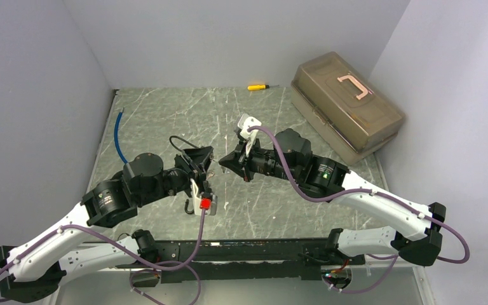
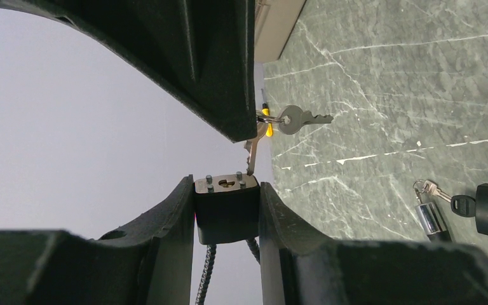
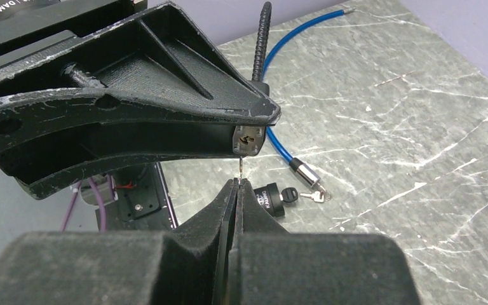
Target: Unlock with the key
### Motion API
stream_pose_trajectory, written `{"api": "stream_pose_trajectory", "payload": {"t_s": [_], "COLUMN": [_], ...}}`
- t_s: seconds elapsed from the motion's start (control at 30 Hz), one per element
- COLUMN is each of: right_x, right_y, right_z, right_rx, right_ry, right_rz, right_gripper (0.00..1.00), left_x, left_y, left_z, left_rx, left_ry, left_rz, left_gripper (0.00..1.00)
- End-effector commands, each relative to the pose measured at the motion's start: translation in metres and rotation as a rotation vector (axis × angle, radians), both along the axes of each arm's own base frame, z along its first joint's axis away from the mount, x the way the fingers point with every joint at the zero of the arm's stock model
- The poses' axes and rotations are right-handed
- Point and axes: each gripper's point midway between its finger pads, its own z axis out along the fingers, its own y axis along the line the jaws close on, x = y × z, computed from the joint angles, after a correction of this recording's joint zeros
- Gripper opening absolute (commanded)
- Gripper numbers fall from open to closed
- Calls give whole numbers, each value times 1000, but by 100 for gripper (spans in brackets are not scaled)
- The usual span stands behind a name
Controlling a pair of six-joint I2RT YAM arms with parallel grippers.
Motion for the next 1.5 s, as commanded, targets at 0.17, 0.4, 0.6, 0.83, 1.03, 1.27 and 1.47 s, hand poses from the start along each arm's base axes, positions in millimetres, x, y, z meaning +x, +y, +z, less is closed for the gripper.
{"api": "stream_pose_trajectory", "payload": {"t_s": [0.17, 0.4, 0.6, 0.83, 1.03, 1.27, 1.47], "right_x": [-2, -1, 0, 0, 0, 1, 3], "right_y": [-4, -2, 1, 3, 5, 9, 9], "right_z": [38, 38, 40, 40, 35, 33, 36], "right_rx": [86, 88, 92, 94, 87, 84, 96], "right_ry": [-48, -43, -46, -46, -35, -32, -38], "right_rz": [-4, -2, 0, 3, 12, 14, 2], "right_gripper": [0, 0, 0, 0, 0, 0, 0], "left_x": [-5, -5, -5, -5, -5, -7, -8], "left_y": [-1, 0, -2, -2, -1, -3, -5], "left_z": [9, 9, 11, 11, 13, 16, 11], "left_rx": [-13, -14, -21, -21, -24, -30, -14], "left_ry": [-50, -52, -52, -54, -57, -58, -57], "left_rz": [-37, -35, -41, -41, -38, -48, -57], "left_gripper": [0, 0, 0, 0, 0, 0, 0]}}
